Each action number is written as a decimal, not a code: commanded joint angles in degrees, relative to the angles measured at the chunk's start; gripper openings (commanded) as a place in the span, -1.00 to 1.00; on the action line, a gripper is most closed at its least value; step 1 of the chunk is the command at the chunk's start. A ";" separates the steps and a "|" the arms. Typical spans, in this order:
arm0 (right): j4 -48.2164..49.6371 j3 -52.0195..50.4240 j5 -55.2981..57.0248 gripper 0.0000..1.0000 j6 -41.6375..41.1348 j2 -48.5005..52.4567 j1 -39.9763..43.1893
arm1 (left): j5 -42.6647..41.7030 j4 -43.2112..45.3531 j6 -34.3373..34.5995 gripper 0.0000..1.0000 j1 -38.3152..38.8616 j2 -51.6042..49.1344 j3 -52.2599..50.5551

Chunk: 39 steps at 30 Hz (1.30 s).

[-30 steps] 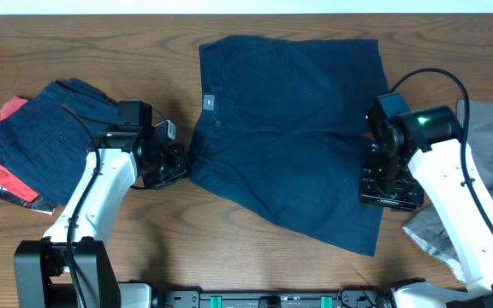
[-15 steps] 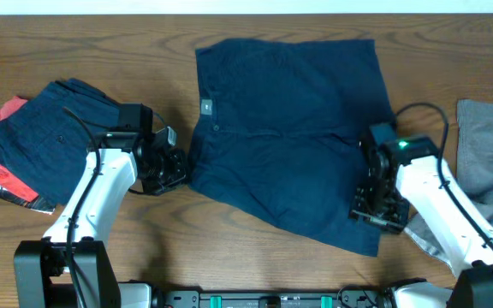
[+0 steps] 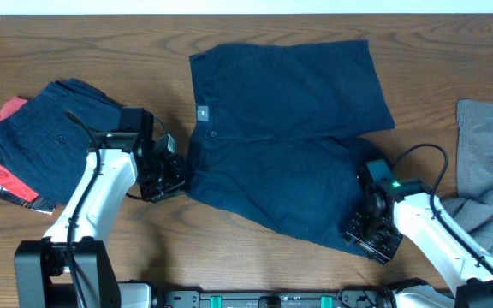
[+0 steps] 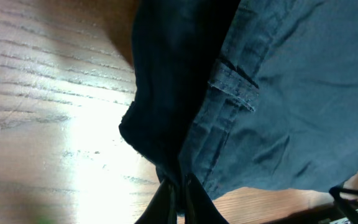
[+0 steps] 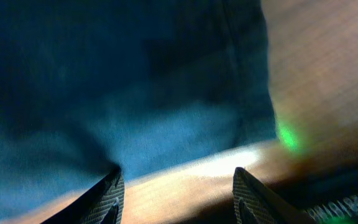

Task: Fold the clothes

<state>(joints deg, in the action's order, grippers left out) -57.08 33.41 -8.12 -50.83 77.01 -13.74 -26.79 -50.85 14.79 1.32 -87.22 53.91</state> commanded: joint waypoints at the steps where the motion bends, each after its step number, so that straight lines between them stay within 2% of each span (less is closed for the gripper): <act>1: 3.61 -3.19 1.36 0.09 -7.78 -0.46 -0.04 | 0.94 -0.55 -0.76 -0.88 -0.28 0.39 -0.61; 7: 6.78 -6.36 6.27 0.06 -13.51 -0.46 0.68 | 0.94 -0.55 -0.76 -0.88 -0.28 0.39 -0.94; 19: 3.17 -7.15 3.65 0.05 -15.26 -4.63 3.76 | 0.94 -0.09 -0.74 -0.88 -0.28 0.39 -1.09; 25: 2.73 -7.87 6.93 0.10 -17.64 -6.54 6.84 | 0.92 -0.15 -0.74 -0.88 -0.28 0.39 -1.09; 30: 7.80 -9.90 9.64 0.15 -19.87 -6.51 6.93 | 0.94 -0.13 -0.76 -0.88 -0.28 0.39 -1.09; 36: 12.41 -11.04 10.54 0.11 -19.80 -6.51 6.93 | 0.92 -0.33 -0.76 -0.88 -0.28 0.39 -1.09; 38: 13.64 -11.72 11.13 -0.16 -19.80 -6.51 6.93 | 0.92 -0.52 -0.76 -0.88 -0.28 0.39 -1.07; 39: 14.47 -12.15 11.19 -0.50 -19.80 -6.51 6.93 | 0.92 -0.61 -0.76 -0.88 -0.28 0.39 -1.09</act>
<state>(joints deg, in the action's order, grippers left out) -46.17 25.56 -2.96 -69.54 68.82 -7.88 -26.57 -50.92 14.79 1.32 -87.22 53.21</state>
